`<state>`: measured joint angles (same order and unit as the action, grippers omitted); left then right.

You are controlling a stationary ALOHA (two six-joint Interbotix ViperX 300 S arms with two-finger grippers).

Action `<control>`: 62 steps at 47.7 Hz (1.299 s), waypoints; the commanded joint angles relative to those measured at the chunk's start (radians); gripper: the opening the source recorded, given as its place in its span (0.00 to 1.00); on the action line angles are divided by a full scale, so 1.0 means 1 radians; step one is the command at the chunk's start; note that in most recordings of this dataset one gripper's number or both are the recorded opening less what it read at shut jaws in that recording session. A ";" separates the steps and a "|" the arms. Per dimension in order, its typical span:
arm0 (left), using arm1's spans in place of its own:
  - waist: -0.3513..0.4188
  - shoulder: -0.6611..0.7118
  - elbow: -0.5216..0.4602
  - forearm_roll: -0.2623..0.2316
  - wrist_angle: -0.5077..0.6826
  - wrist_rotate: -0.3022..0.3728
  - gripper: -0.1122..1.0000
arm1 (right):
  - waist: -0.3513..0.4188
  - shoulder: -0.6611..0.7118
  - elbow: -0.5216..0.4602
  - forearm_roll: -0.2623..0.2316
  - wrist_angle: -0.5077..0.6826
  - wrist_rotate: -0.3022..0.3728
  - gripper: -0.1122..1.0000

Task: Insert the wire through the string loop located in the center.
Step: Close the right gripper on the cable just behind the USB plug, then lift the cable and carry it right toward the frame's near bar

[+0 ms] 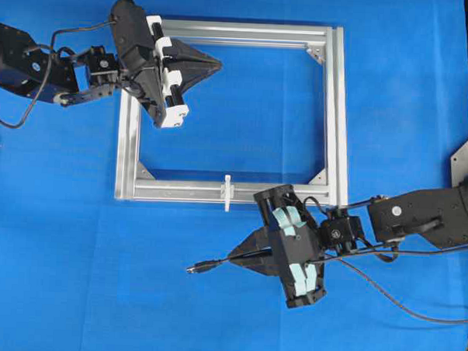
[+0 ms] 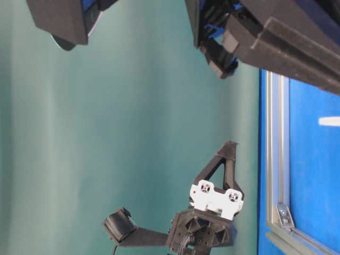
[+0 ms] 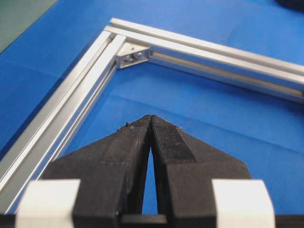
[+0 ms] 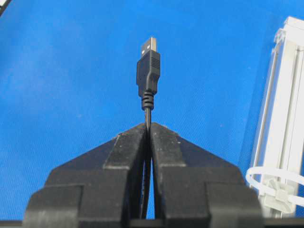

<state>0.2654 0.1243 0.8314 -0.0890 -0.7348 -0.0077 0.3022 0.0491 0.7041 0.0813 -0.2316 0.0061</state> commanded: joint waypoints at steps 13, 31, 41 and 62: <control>-0.003 -0.029 -0.006 0.005 -0.005 -0.002 0.10 | 0.003 -0.026 -0.017 0.002 -0.005 0.002 0.08; -0.003 -0.031 -0.005 0.005 -0.005 -0.002 0.10 | 0.003 -0.026 -0.015 0.002 -0.005 0.002 0.08; -0.003 -0.031 -0.005 0.005 -0.005 -0.002 0.10 | 0.003 -0.028 -0.011 0.003 -0.003 0.002 0.08; -0.003 -0.031 -0.003 0.005 -0.005 -0.002 0.10 | 0.003 -0.161 0.164 0.021 -0.005 0.003 0.08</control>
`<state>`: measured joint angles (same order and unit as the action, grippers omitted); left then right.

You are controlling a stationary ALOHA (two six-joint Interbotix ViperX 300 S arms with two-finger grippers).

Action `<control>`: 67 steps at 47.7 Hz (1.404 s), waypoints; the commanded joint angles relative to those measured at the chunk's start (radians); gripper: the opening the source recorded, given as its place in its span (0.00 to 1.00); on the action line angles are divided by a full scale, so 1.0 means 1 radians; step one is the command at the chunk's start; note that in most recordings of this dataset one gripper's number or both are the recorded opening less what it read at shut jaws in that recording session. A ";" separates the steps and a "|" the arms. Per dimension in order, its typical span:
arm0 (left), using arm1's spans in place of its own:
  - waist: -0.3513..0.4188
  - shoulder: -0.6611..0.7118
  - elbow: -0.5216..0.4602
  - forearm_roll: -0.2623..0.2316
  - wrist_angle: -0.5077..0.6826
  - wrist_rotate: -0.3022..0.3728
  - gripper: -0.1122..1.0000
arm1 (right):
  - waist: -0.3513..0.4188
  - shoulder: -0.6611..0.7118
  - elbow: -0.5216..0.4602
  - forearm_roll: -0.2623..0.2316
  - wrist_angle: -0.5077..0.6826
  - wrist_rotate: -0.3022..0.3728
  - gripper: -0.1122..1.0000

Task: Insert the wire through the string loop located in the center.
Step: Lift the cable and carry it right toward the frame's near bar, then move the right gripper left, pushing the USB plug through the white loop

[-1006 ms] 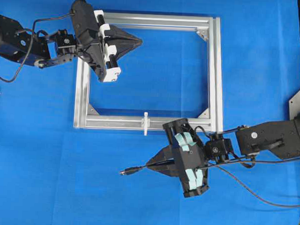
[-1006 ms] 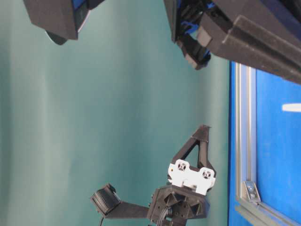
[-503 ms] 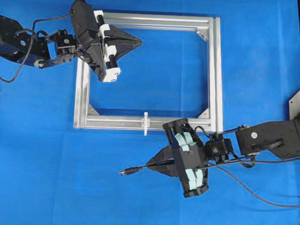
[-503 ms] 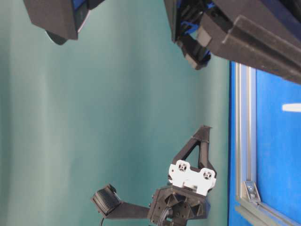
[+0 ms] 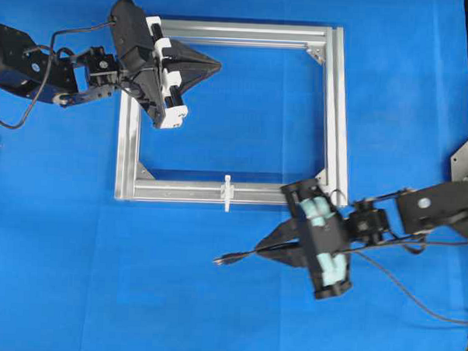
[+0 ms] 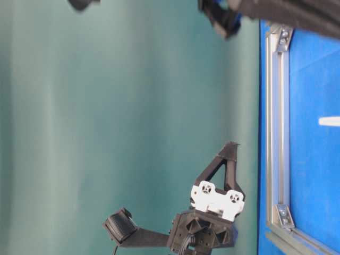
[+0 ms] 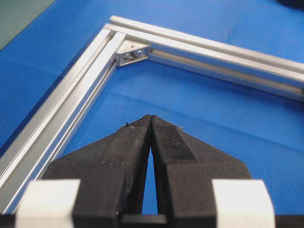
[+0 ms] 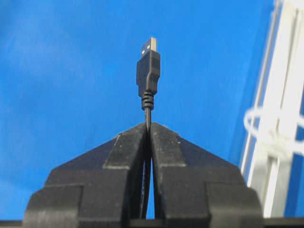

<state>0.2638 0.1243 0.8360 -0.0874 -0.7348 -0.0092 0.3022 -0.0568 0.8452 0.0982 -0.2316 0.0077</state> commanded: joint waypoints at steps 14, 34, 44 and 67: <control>-0.002 -0.031 -0.006 0.003 -0.005 0.000 0.10 | 0.006 -0.147 0.121 0.006 -0.008 0.002 0.08; -0.002 -0.031 -0.006 0.002 -0.005 -0.002 0.10 | -0.041 -0.138 0.120 0.006 -0.008 0.002 0.08; -0.002 -0.031 -0.003 0.003 -0.005 -0.002 0.10 | -0.120 -0.120 0.123 0.011 -0.015 0.002 0.08; -0.002 -0.032 -0.002 0.003 -0.005 -0.002 0.10 | -0.209 -0.086 0.124 0.011 -0.034 0.002 0.08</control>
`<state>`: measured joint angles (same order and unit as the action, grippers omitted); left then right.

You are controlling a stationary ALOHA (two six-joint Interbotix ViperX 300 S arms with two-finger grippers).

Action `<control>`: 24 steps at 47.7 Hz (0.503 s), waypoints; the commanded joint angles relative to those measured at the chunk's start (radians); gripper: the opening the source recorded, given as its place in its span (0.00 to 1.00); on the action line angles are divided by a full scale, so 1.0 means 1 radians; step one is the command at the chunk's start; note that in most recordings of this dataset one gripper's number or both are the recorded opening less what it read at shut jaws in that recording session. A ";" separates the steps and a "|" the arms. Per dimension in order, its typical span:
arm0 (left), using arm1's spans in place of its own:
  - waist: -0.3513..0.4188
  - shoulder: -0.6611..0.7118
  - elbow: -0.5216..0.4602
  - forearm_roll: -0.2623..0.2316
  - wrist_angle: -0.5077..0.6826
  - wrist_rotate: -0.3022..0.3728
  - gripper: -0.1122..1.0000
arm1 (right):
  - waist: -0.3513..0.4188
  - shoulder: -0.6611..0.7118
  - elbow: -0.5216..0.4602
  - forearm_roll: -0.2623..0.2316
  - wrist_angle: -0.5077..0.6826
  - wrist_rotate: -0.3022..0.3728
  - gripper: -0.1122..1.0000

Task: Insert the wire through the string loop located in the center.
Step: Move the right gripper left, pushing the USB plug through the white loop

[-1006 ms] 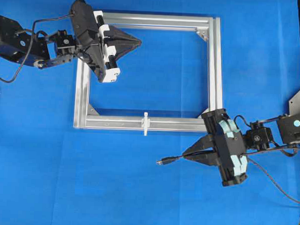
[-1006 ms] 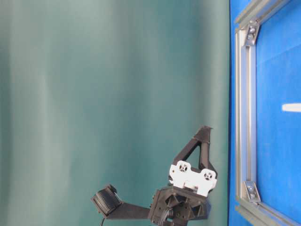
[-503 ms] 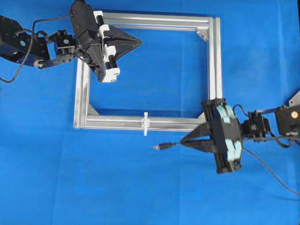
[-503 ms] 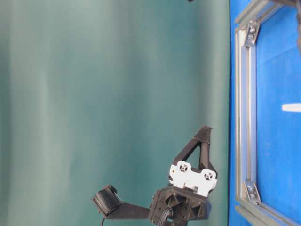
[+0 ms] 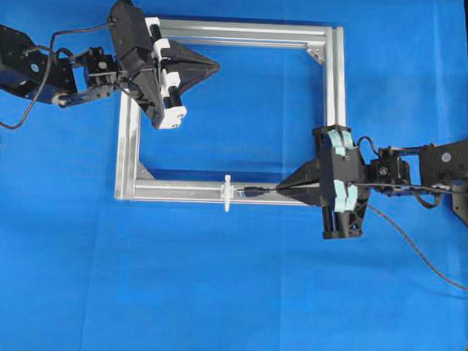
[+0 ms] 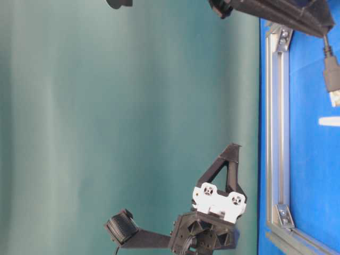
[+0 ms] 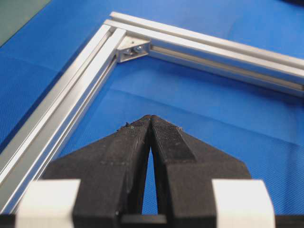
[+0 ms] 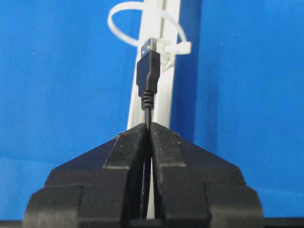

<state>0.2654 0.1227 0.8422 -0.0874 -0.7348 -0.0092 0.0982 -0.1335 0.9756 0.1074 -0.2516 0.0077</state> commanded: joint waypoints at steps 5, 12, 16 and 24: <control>-0.003 -0.031 -0.008 0.002 -0.005 -0.002 0.10 | -0.006 -0.009 -0.006 0.002 -0.015 0.002 0.08; -0.003 -0.031 -0.008 0.002 -0.005 -0.002 0.10 | -0.006 -0.009 -0.005 0.003 -0.017 0.002 0.08; -0.003 -0.031 -0.008 0.003 -0.005 -0.002 0.10 | -0.005 -0.009 -0.005 0.003 -0.018 0.002 0.08; -0.003 -0.031 -0.008 0.003 -0.005 -0.002 0.10 | -0.005 -0.009 -0.005 0.002 -0.020 0.002 0.08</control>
